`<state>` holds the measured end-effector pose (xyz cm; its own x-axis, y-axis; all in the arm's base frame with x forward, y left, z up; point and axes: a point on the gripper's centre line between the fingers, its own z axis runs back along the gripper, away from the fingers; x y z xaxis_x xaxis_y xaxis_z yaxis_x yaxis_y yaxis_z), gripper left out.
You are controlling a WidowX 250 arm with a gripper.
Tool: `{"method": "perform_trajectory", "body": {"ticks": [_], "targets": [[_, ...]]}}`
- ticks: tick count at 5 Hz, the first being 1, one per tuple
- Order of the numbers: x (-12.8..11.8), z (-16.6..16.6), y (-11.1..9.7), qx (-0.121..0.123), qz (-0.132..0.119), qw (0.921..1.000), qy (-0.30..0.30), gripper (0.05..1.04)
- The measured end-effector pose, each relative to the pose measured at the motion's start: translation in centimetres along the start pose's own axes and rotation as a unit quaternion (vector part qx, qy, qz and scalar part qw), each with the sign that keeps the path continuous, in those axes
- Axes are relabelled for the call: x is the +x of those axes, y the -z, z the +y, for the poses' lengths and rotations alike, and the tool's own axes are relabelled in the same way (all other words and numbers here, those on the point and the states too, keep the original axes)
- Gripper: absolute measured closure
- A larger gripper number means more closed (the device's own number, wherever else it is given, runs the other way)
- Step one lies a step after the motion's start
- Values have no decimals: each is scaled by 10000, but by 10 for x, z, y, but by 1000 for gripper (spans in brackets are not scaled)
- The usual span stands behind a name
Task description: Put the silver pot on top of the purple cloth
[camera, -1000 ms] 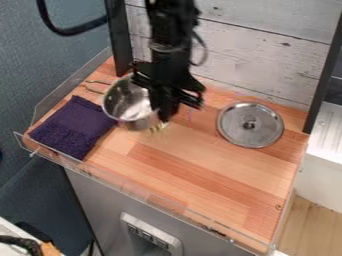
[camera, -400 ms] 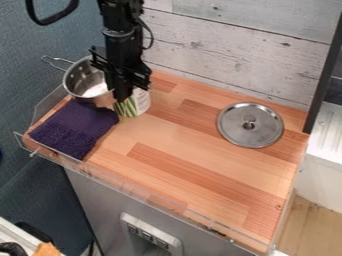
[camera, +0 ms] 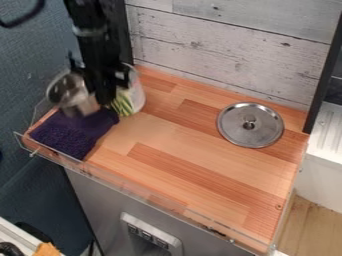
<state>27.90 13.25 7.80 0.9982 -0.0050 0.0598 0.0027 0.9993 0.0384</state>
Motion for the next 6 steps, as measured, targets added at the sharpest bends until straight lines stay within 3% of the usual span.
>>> {"method": "perform_trajectory", "body": {"ticks": [1, 2, 3, 5, 6], "targets": [[3, -2, -27, -207, -314, 9993, -21, 1005], [-6, 13, -19, -73, -45, 9998, -183, 1005], [-12, 22, 3, 82, 327, 9992, -235, 1005], [-22, 22, 44, 469, 774, 9959, -53, 1005], [-21, 17, 63, 547, 938, 9941, 18, 1005]]}}
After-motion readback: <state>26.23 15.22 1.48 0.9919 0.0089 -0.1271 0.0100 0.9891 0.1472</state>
